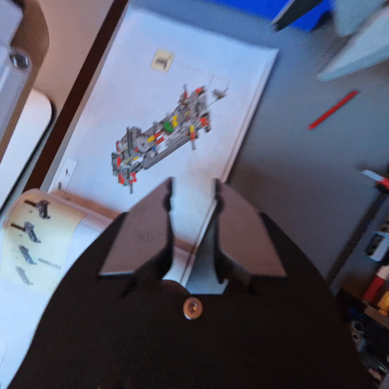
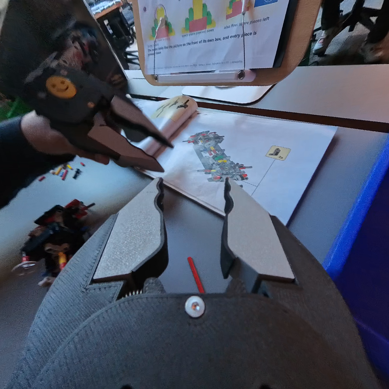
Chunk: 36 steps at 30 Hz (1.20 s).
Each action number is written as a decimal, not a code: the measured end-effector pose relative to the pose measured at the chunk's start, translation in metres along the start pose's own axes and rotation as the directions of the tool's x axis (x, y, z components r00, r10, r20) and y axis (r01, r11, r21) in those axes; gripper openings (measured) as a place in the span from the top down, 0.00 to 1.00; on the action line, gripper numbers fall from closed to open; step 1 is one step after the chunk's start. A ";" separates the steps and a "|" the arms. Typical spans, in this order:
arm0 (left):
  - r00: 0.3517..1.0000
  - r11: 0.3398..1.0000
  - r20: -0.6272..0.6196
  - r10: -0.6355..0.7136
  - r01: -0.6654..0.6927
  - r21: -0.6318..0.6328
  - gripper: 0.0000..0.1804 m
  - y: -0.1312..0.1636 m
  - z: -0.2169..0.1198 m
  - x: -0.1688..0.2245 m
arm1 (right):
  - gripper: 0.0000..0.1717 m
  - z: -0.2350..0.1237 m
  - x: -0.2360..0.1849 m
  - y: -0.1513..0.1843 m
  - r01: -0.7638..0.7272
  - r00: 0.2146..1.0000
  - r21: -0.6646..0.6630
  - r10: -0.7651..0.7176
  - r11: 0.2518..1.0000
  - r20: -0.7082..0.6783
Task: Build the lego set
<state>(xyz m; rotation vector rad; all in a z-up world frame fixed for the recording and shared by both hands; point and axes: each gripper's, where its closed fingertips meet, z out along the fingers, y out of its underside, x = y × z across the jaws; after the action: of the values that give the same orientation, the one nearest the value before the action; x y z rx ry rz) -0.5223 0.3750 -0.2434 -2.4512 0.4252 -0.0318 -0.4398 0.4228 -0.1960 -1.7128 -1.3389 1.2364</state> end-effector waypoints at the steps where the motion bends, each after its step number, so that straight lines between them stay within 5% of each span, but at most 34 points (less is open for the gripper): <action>1: 0.999 0.996 0.019 -0.045 0.046 -0.079 0.69 0.007 0.006 -0.011 | 0.68 0.002 0.001 0.003 0.011 1.000 -0.002 -0.011 1.000 -0.001; 4: 0.981 0.948 -0.024 -0.193 0.180 -0.263 0.47 0.023 0.020 -0.015 | 0.68 0.002 -0.002 0.011 -0.011 0.999 0.002 0.010 1.000 0.038; 8: 0.994 0.929 0.068 -0.088 0.107 -0.353 0.33 0.027 0.028 -0.033 | 0.69 -0.004 -0.006 0.008 -0.024 0.997 0.027 0.021 0.999 0.079; 15: 0.993 0.921 -0.005 -0.121 0.110 -0.374 0.37 0.029 0.032 -0.039 | 0.70 -0.016 -0.008 -0.004 -0.074 0.989 0.082 0.063 0.994 0.132; 23: 0.981 0.958 -0.013 -0.192 0.185 -0.219 0.68 0.028 0.023 -0.050 | 0.71 -0.029 -0.009 -0.017 -0.068 0.990 0.134 0.050 0.989 0.132; 29: 0.921 0.930 -0.183 -0.344 0.308 -0.200 0.91 0.023 0.016 -0.037 | 0.71 -0.032 0.000 -0.016 -0.087 0.990 0.135 0.070 0.987 0.124; 36: 0.884 0.916 -0.239 -0.401 0.381 -0.129 0.97 0.022 0.008 -0.040 | 0.71 -0.036 0.006 -0.019 -0.095 0.990 0.148 0.078 0.984 0.118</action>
<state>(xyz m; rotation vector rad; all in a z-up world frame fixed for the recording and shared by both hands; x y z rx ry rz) -0.5656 0.3761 -0.2599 -2.5815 0.0311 -0.5241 -0.4130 0.4362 -0.1673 -1.6294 -1.2088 1.4645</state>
